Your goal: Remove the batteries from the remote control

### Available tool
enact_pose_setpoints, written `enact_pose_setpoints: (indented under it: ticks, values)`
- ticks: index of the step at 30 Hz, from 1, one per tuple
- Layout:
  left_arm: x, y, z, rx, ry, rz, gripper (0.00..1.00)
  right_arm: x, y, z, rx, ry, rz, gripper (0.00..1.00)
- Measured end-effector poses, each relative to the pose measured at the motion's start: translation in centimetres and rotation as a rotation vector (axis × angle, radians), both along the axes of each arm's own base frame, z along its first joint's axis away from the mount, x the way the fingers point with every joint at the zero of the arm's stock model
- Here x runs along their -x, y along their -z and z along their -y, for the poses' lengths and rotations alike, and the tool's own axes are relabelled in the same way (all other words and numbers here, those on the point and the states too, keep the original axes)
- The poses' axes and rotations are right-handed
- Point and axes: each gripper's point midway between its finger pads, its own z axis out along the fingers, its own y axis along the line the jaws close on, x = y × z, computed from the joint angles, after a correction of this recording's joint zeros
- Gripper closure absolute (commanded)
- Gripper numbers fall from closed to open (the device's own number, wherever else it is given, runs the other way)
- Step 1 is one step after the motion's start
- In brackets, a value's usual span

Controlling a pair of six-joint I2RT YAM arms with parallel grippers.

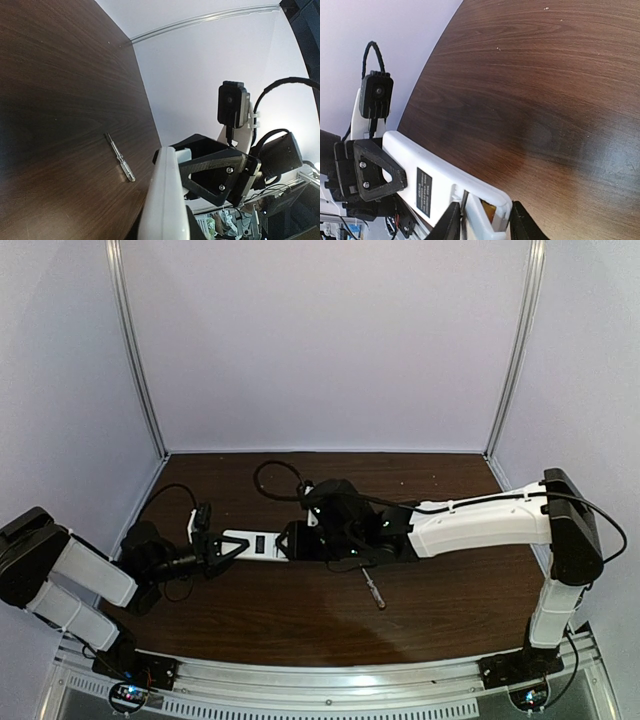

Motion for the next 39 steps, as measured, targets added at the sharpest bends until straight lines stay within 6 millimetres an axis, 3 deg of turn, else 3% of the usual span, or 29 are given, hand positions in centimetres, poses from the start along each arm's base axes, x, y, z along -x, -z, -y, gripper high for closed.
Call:
enact_pose_setpoints:
  ticks: [27, 31, 35, 39]
  values:
    - [0.6, 0.5, 0.0, -0.016, 0.031, -0.019, 1.00, 1.6, 0.8, 0.5, 0.044, -0.020, 0.019, 0.71]
    - [0.8, 0.3, 0.0, -0.013, 0.041, -0.013, 1.00, 1.8, 0.5, 0.7, 0.040, -0.021, 0.019, 0.68]
    - [0.4, 0.4, -0.2, -0.014, 0.021, -0.014, 1.00, 2.5, 0.7, 1.1, 0.052, -0.033, 0.021, 0.54]
    - [-0.2, 0.4, -0.6, -0.015, -0.011, -0.016, 1.00, 3.4, 1.3, 1.6, 0.067, -0.051, 0.019, 0.57]
